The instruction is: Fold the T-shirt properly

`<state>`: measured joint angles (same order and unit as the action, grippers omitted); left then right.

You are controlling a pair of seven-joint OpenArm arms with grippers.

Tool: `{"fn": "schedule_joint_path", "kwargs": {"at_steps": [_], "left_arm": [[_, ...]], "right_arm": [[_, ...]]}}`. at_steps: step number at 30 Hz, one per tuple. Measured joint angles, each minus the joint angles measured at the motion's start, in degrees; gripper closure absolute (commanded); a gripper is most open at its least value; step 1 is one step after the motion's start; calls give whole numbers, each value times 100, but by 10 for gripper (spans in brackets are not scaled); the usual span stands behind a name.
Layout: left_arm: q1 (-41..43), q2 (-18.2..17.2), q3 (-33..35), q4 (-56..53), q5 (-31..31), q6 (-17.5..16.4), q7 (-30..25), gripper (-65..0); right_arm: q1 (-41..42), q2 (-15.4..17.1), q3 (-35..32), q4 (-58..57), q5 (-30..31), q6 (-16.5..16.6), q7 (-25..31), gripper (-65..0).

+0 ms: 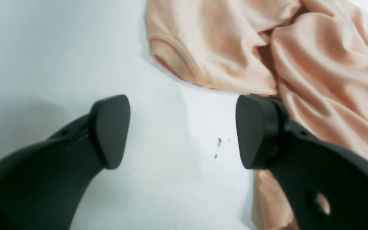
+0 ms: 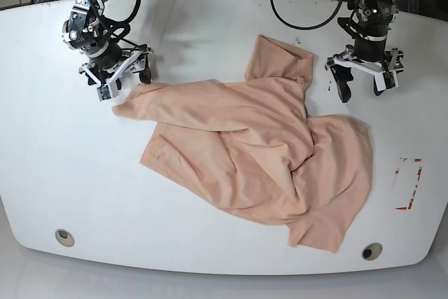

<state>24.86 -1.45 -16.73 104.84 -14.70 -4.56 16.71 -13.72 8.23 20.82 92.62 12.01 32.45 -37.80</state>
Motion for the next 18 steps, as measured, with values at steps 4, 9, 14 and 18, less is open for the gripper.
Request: {"fn": "schedule_joint_path", "kwargs": {"at_steps": [4, 9, 14, 18], "left_arm": [[39, -50, -11, 52, 0, 0, 0, -482], [52, -81, -15, 70, 0, 2, -2, -481], [50, -59, -15, 70, 0, 26, -4, -482], [24, -31, -15, 70, -2, 9, -4, -479]], "right_arm": [[243, -35, -96, -214, 17, 4, 68, -449], [428, -125, -155, -389, 4, 0, 63, -351], [452, -160, -304, -382, 4, 0, 68, -213], [525, -205, -367, -380, -13, 0, -42, -54]]}}
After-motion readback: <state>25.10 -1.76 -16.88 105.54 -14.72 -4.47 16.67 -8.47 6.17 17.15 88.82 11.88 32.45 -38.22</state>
